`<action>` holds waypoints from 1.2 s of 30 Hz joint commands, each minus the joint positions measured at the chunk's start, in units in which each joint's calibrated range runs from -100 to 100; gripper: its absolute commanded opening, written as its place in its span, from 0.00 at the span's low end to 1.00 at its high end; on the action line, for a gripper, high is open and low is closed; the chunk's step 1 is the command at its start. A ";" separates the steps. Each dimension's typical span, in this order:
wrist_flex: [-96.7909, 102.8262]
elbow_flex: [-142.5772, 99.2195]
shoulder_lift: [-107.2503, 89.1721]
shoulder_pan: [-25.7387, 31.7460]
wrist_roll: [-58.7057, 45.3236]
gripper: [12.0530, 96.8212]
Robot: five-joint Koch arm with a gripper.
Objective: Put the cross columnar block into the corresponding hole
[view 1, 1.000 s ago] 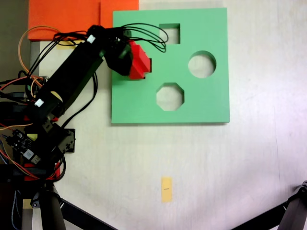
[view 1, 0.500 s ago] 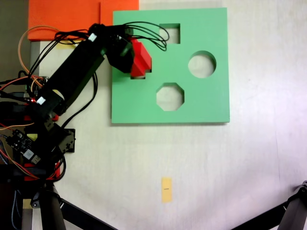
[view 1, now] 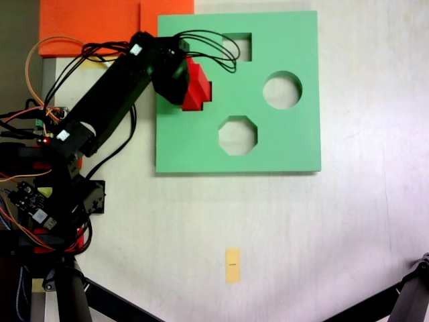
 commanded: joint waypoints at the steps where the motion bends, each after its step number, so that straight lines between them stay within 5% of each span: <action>1: 5.06 3.90 0.53 -0.10 0.59 0.25; 4: 5.25 3.90 2.63 -0.54 0.54 0.29; 7: 5.63 3.90 4.16 -0.88 0.49 0.48; 10: 6.40 3.90 5.00 -1.03 -0.49 0.55; 17: 6.40 5.90 4.44 -0.68 -0.59 0.99; 26: -0.34 6.60 -19.72 0.10 -4.69 0.99; 32: -8.33 11.68 -46.68 -2.83 -17.19 0.98; 36: -6.40 11.58 -68.74 -14.75 -41.32 0.66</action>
